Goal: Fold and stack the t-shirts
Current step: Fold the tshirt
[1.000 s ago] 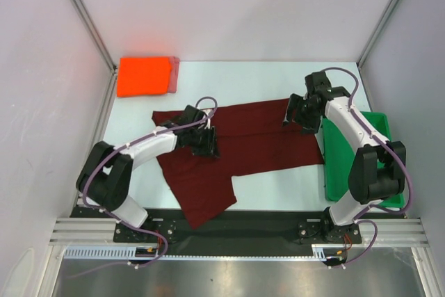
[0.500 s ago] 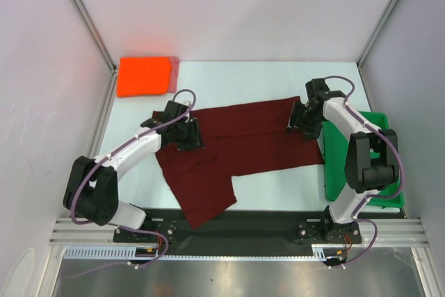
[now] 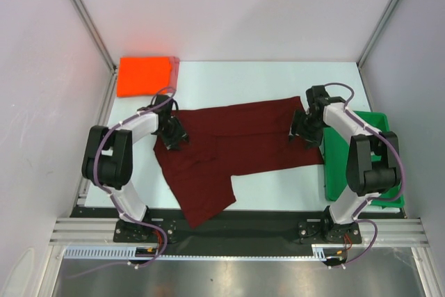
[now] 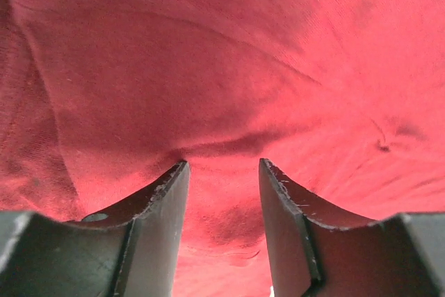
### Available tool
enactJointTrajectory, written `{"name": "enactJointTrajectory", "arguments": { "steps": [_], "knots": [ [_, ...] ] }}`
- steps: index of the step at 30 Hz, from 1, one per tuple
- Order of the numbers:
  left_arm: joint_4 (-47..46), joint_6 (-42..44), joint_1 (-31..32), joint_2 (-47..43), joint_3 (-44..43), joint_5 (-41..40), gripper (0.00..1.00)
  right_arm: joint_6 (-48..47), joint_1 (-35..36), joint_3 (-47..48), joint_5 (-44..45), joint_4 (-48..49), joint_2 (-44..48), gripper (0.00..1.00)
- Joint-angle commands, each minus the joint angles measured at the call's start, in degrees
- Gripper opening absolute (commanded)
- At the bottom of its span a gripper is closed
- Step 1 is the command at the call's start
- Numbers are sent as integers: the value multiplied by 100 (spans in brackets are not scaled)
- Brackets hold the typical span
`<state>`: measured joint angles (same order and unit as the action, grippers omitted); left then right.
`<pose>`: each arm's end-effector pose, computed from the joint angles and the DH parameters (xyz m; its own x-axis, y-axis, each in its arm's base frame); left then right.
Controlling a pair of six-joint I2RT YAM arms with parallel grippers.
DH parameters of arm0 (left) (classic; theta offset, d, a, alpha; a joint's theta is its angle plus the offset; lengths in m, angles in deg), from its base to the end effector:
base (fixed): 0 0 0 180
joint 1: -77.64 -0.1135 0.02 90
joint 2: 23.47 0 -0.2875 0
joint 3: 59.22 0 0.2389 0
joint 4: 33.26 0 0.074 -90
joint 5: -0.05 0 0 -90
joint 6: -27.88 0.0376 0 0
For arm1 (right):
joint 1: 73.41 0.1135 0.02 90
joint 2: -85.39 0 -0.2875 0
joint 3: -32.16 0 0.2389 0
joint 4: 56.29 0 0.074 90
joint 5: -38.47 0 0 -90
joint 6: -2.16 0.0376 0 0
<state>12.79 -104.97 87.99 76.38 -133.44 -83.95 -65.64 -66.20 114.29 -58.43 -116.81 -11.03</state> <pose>0.3137 -0.0613 0.1877 -0.8281 -0.5363 -0.1630 -0.4804 0.8289 -0.2865 0.3098 0.0437 0.2328 -0.9453 0.2585 -0.1988 0.2175 0.9540 0.2063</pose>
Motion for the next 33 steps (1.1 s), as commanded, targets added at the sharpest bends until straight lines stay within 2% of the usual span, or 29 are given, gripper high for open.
{"name": "enactJointTrajectory", "arguments": {
  "steps": [1,7,8,14,19,22,24,26,30,33],
  "knots": [
    [443,-250,-331,385,-289,-572,52,-57,-26,-79,22,27,326,71],
    [620,-75,-1017,254,-228,-968,55,-84,-26,-273,-5,36,370,71],
    [629,-13,-1313,228,-246,-1065,56,-93,-26,-282,-31,27,361,71],
    [707,549,-1632,333,-640,-1136,57,-110,-26,-352,-5,-25,378,71],
    [831,725,-1563,-79,-677,-1031,58,-93,-35,-439,189,-219,580,71],
    [1015,796,-1405,-650,-597,-1180,65,-49,-35,-667,127,-201,721,71],
    [1286,787,-1255,-1081,-562,-1241,74,-31,-17,-765,127,-192,783,70],
    [1506,761,-1089,-1423,-466,-1495,77,-14,-26,-896,197,-201,870,70],
    [1596,551,-710,-2625,96,-1637,74,-5,-35,-1046,268,-114,845,69],
    [1726,375,-596,-3032,553,-1514,71,56,-43,-1116,382,-140,809,68]
  ]
}}
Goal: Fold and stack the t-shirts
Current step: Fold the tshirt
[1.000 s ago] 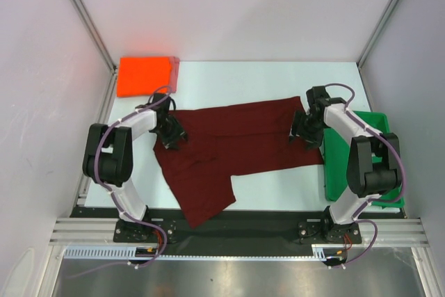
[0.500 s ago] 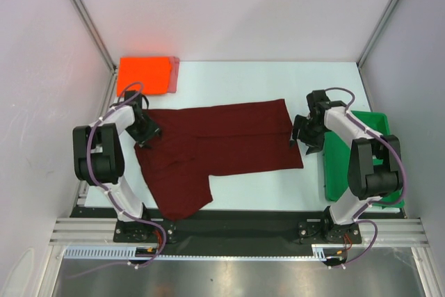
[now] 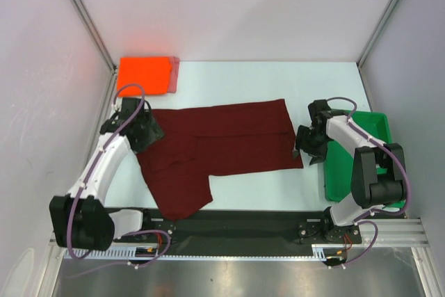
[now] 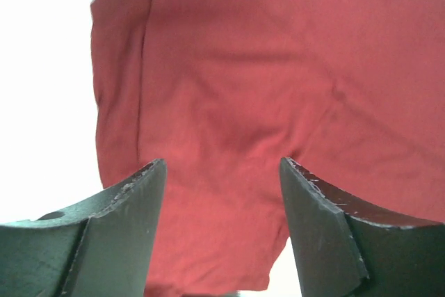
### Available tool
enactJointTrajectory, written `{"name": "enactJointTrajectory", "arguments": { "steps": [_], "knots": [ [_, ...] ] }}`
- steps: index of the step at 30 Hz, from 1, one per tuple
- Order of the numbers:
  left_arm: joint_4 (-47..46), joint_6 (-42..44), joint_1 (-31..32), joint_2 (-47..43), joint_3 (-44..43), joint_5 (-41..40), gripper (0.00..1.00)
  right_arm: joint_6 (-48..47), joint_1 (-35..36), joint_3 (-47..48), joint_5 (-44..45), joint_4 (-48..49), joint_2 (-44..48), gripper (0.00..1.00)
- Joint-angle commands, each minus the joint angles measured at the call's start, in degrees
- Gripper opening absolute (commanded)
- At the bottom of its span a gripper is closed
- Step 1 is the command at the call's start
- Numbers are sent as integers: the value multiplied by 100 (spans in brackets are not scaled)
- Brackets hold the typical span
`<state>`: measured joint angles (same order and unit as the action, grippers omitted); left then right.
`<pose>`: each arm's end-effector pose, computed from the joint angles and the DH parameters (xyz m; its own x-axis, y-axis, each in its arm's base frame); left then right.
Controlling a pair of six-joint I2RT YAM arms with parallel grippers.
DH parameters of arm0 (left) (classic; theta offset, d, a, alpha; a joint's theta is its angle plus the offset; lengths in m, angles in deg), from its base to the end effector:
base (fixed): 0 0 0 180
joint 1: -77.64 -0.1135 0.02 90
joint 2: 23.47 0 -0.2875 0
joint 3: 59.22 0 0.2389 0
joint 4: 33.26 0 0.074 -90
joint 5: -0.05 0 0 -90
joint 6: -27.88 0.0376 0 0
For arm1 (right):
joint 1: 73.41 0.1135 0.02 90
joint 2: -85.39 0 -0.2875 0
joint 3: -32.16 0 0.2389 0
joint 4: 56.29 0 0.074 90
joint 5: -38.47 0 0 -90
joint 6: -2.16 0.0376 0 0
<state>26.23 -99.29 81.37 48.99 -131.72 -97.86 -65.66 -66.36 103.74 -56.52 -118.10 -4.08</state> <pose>0.2287 -0.0097 0.2920 -0.6815 -0.5553 -0.4766 -0.5235 0.8251 -0.2127 0.2622 0.0357 0.2179 -0.9562 0.2607 -0.1333 0.2411 0.9593 0.1467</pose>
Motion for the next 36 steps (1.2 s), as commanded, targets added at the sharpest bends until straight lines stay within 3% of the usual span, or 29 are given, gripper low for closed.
{"name": "enactJointTrajectory", "arguments": {
  "steps": [1,5,13,18,21,24,27,36],
  "knots": [
    [435,-220,102,-338,442,-124,71,76,-28,-104,209,15,123,68],
    [497,-379,199,-593,934,-115,68,208,-81,-307,209,191,184,63],
    [1077,-738,611,-532,830,-562,65,349,-125,-571,130,508,141,54],
    [1368,-1179,1156,-654,1022,-678,63,349,-169,-702,-28,745,140,40],
    [1192,-1161,1280,-716,1181,-625,63,358,-169,-720,-195,947,97,24],
    [771,-1038,1271,-690,1225,-511,56,349,-169,-580,-195,886,-18,10],
    [261,-1021,1288,-410,1216,-432,53,297,-186,-536,-99,842,0,0],
    [-232,-1082,1350,1848,40,-317,51,7,-459,-202,463,657,-35,0]
  ]
}}
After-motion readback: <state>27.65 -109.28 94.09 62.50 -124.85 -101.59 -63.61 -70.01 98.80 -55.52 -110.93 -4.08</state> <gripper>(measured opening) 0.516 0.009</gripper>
